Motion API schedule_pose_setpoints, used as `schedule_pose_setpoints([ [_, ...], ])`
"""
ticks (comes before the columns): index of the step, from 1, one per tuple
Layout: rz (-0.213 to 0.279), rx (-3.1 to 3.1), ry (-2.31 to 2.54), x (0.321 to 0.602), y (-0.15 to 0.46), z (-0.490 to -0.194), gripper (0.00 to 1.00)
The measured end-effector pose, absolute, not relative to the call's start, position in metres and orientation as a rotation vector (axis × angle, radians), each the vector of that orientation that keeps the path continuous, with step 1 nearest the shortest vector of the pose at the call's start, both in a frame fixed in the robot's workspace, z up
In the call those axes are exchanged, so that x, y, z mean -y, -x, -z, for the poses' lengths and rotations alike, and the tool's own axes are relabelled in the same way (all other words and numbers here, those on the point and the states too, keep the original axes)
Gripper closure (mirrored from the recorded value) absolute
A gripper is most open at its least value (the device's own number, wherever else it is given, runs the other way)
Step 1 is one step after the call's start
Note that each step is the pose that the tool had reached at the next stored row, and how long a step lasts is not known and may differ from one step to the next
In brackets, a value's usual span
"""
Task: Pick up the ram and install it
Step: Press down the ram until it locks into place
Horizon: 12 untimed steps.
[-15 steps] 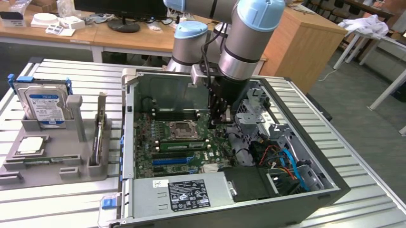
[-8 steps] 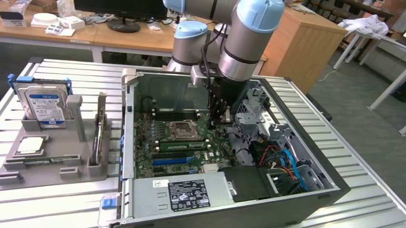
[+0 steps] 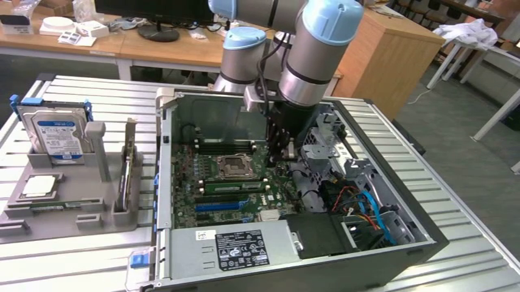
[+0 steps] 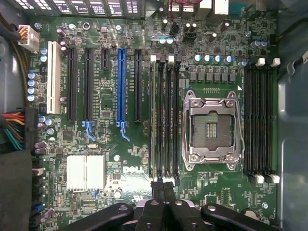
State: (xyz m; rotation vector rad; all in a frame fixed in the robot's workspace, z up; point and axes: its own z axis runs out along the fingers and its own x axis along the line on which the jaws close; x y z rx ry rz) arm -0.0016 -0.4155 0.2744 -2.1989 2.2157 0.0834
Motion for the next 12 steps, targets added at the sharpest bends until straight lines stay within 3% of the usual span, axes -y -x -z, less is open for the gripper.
schedule_pose_setpoints([
  [12,-0.083,-2.216,2.199,0.4155,0.0017,-0.2698,0.89],
])
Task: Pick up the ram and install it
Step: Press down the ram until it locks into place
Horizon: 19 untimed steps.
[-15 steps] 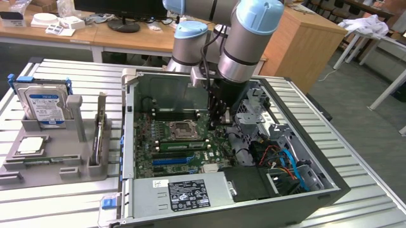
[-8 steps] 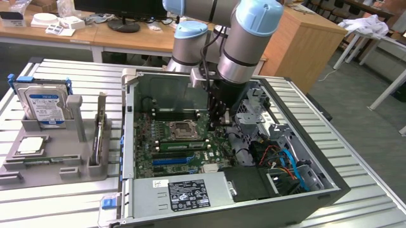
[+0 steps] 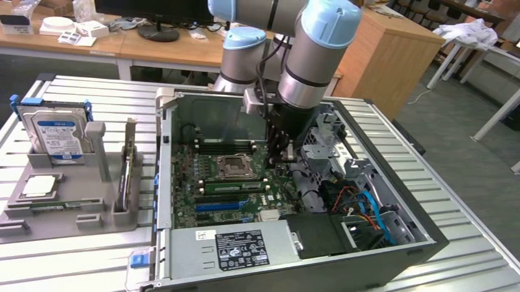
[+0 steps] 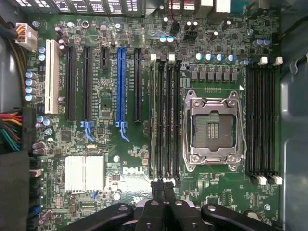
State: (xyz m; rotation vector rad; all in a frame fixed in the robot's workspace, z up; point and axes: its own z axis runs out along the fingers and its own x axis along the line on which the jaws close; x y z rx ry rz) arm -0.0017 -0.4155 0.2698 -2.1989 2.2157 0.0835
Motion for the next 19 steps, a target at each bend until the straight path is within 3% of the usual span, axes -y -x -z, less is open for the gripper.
schedule_pose_setpoints([
  [19,-0.084,-2.216,2.199,0.4155,0.0017,-0.2609,0.89],
])
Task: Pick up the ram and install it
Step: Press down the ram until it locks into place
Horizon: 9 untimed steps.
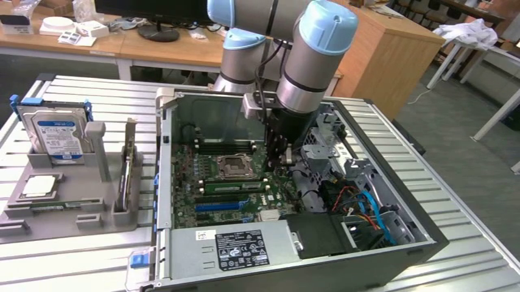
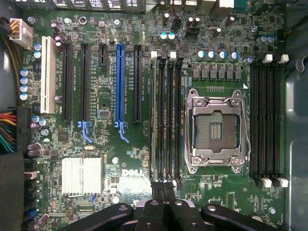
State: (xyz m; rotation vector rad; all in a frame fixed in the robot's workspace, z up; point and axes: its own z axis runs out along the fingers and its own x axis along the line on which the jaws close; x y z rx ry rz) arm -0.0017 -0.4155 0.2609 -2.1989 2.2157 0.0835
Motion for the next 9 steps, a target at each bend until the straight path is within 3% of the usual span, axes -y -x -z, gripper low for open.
schedule_pose_setpoints([
  [9,-0.083,-2.216,2.199,0.4155,0.0017,-0.258,0.89],
])
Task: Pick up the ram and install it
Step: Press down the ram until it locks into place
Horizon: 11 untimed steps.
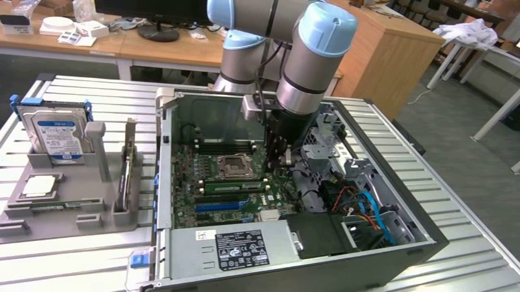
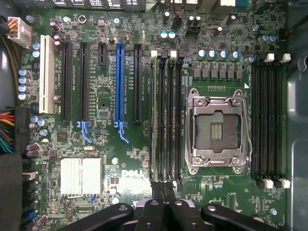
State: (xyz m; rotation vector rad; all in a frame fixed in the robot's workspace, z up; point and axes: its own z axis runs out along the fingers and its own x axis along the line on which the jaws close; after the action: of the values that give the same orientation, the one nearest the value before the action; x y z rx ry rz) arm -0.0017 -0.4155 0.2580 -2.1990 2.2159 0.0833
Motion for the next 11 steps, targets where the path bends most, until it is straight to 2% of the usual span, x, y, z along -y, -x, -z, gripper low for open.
schedule_pose_setpoints([
  [11,-0.083,-2.216,2.199,0.4155,0.0017,-0.2539,0.89],
])
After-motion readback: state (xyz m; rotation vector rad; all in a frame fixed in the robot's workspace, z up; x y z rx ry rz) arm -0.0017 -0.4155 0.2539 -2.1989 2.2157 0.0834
